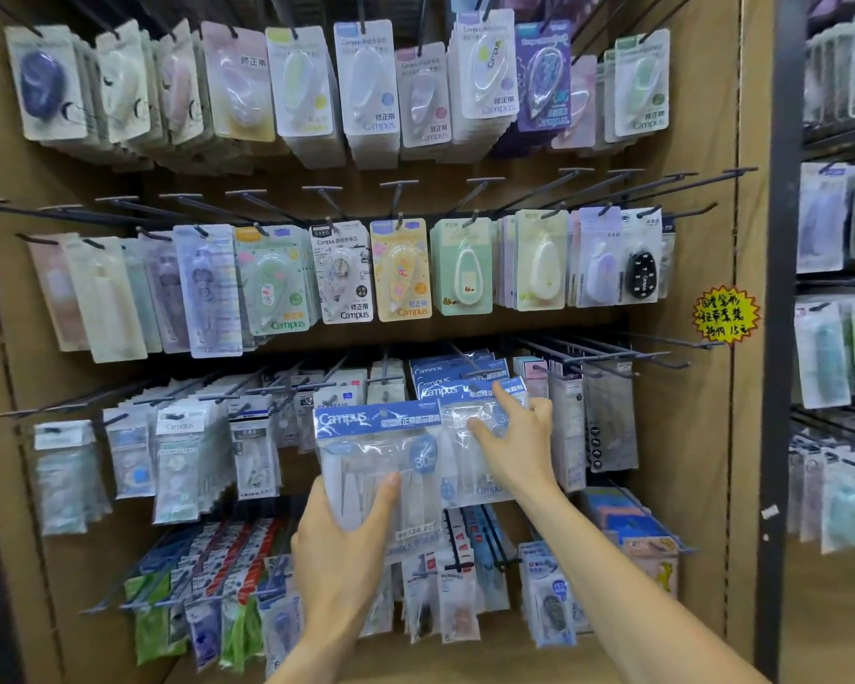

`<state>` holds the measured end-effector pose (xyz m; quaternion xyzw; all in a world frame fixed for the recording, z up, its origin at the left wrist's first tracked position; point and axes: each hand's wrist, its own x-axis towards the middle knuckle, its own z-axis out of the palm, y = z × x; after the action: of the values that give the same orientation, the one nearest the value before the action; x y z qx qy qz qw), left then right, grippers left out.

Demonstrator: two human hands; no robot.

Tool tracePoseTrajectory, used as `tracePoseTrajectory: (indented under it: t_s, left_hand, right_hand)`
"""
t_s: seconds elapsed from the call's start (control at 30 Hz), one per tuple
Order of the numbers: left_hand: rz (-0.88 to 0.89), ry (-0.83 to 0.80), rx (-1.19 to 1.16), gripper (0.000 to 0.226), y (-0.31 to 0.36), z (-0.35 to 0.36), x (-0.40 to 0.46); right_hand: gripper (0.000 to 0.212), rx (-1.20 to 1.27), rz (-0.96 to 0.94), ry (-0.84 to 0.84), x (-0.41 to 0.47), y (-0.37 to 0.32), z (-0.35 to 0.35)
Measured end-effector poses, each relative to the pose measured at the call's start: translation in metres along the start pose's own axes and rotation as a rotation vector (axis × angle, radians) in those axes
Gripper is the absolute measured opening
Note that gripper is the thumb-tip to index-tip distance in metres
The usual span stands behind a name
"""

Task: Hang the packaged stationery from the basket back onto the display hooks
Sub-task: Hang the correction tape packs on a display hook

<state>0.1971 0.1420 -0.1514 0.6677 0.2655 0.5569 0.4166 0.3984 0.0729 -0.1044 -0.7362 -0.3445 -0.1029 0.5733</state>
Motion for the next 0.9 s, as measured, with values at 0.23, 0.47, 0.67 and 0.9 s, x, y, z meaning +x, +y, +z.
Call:
tracePoseTrajectory:
  t_s: [0.23, 0.47, 0.67, 0.9]
  left_hand:
    - [-0.071, -0.210, -0.136, 0.024, 0.008, 0.012, 0.011]
    - [-0.076, -0.408, -0.209, 0.028, 0.003, 0.048, 0.007]
    - [-0.057, -0.442, -0.230, 0.035, 0.009, 0.075, 0.017]
    - [-0.099, -0.478, -0.225, 0.035, 0.009, 0.088, 0.026]
  right_hand:
    - [0.060, 0.114, 0.129, -0.035, 0.018, -0.004, 0.009]
    - [0.037, 0.424, -0.155, 0.012, -0.053, -0.002, -0.021]
    - [0.034, 0.292, -0.141, 0.059, -0.020, 0.002, -0.021]
    - [0.040, 0.218, -0.117, 0.091, -0.006, 0.004, -0.022]
